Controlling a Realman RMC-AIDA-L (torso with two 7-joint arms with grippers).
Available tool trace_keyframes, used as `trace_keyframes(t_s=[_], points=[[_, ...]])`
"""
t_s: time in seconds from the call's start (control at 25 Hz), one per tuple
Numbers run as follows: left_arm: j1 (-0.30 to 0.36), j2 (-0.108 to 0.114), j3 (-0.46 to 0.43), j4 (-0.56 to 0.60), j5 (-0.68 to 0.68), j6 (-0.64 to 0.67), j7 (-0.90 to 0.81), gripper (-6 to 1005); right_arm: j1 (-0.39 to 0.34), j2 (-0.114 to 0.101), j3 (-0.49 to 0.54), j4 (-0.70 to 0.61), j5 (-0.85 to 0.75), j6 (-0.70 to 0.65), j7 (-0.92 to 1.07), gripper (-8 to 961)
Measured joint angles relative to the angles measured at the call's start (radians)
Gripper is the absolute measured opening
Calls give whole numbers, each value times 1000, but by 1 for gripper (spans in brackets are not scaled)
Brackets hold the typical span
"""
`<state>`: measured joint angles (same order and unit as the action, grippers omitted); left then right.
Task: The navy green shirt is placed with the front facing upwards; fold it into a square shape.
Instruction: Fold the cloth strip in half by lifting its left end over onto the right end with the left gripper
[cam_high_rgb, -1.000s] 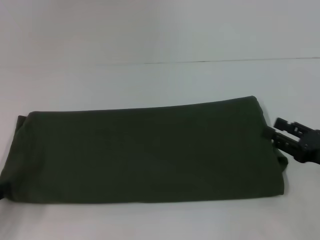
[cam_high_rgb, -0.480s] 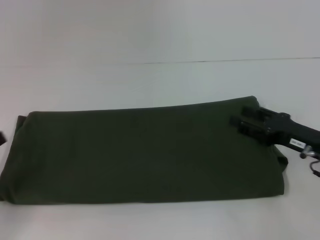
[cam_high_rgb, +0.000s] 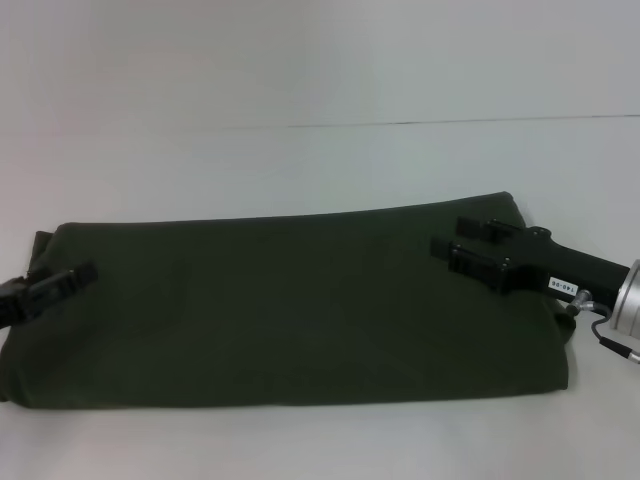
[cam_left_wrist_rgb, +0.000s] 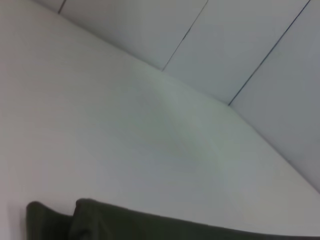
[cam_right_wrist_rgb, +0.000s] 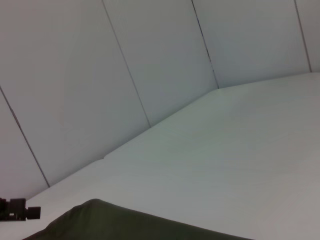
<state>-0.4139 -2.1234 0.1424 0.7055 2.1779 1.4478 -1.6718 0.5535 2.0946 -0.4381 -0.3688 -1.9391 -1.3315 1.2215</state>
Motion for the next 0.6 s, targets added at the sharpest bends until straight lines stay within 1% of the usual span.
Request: trace_keyframes(t_s=[0.12,0.36,0.6], points=[[-2,-1,25,-8,2,-50,-17,936,6,0,0,6,0,3,0,632],[-1,-7,63,-11,27,-114,-39,937,11,-1,-1,7,0,11,0,629],[0,-10,68,-14,45,-146,-38,937,20,-1,-1,8,0,17,3,628]])
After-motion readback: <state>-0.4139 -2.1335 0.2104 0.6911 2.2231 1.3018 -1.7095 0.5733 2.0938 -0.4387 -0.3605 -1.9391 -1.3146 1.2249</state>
